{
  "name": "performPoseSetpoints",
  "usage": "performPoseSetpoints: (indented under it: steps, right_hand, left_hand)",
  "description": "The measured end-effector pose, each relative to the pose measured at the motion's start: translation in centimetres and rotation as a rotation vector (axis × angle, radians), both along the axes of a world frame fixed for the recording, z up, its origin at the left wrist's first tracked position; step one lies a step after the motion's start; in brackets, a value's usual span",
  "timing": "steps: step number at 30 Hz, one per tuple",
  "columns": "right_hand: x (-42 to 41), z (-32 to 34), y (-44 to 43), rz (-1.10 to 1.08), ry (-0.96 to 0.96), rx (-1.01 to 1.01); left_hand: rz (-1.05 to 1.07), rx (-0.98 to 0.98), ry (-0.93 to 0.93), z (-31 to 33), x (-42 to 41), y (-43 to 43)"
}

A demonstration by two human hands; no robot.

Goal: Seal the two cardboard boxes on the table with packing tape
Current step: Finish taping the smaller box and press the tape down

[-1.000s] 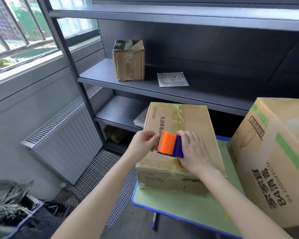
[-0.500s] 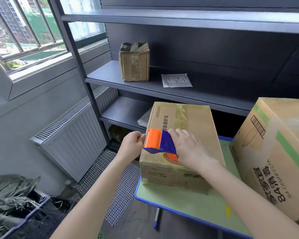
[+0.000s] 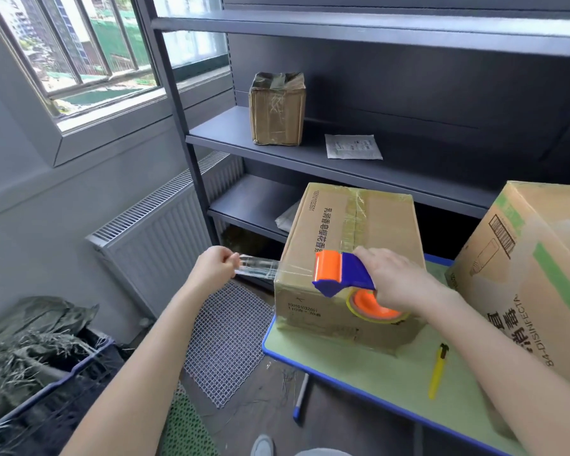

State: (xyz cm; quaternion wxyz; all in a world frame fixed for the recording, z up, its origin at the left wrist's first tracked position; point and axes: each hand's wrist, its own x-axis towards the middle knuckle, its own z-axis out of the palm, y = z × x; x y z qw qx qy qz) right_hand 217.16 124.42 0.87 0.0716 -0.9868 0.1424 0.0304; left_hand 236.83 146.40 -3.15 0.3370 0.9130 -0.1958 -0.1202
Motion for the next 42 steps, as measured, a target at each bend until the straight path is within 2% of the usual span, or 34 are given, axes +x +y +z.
performPoseSetpoints:
  steps: [9, 19, 28, 31, 36, 42]
  right_hand:
    - [-0.2, -0.6, -2.0, -0.013, 0.017, -0.126]
    - [1.1, -2.0, -2.0, -0.026, 0.038, -0.134]
    - [1.6, -2.3, -1.7, -0.013, 0.057, -0.202]
    - [1.7, -2.3, -1.8, -0.004, 0.07, -0.2]
    - [1.7, -2.0, -1.9, 0.034, 0.081, -0.167]
    - [1.7, -1.5, -1.9, 0.081, 0.082, -0.175]
  left_hand:
    - [0.037, 0.009, -0.001, -3.0, -1.5, -3.4]
    - [0.065, 0.07, -0.009, -5.0, -0.7, -3.9]
    - [0.065, -0.006, 0.003, -7.0, -0.8, -3.9]
    - [0.054, -0.054, 0.047, -8.3, -1.6, -4.2]
    - [0.071, -0.177, 0.228, -10.0, -3.4, -5.7]
    - [0.017, 0.044, 0.25, -9.5, -2.2, -5.7]
